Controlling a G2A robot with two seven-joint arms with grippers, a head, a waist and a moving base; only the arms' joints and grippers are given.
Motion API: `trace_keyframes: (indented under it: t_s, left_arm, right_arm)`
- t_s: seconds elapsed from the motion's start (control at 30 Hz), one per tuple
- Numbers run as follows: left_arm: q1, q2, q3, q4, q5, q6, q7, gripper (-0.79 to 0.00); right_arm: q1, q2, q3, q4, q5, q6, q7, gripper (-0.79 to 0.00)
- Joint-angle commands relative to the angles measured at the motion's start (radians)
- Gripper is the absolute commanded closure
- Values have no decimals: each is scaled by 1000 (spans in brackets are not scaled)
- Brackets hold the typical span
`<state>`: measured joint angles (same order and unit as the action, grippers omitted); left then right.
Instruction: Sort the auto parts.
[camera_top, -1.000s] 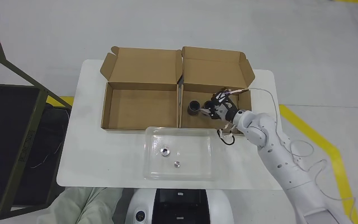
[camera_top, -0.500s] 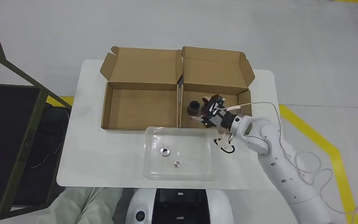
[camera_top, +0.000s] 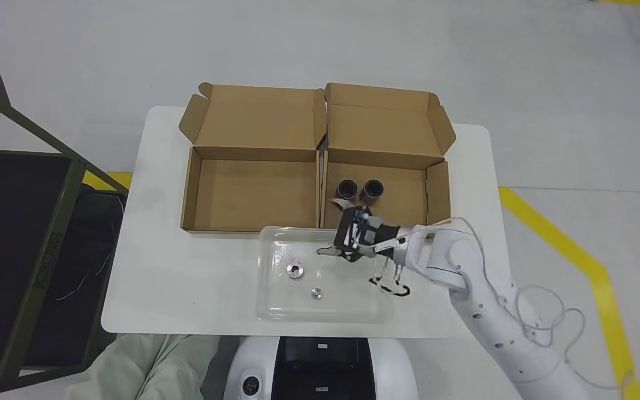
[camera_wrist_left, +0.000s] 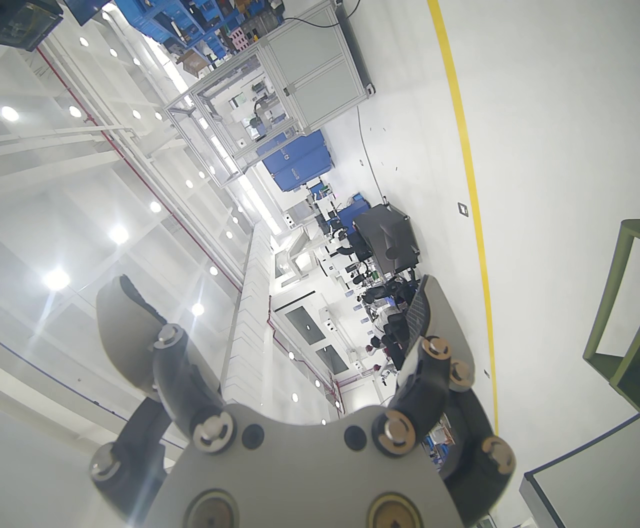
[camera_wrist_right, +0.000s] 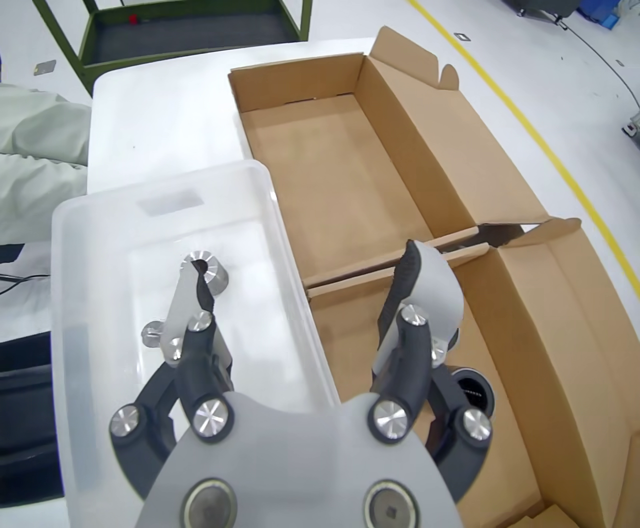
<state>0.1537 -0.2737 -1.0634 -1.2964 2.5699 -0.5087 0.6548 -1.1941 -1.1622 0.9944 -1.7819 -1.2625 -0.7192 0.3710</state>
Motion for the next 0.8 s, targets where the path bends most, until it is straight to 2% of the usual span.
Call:
trace_keyframes:
  t_s: [0.0,0.2,0.4,0.77]
  left_arm:
    - [0,0,0,0,0,0,0,-785]
    - [0,0,0,0,0,0,0,-785]
    - [0,0,0,0,0,0,0,-785]
    - [0,0,0,0,0,0,0,-785]
  right_arm:
    - [-8,3,1,-12,-4,-20,-4,-699]
    - [-26,10,2,-34,-23,-51,-6,-699]
    - [-14,14,-30,-28,-46,-140,29,-693]
    - [44,10,-105,36,-52,-217,94,-591]
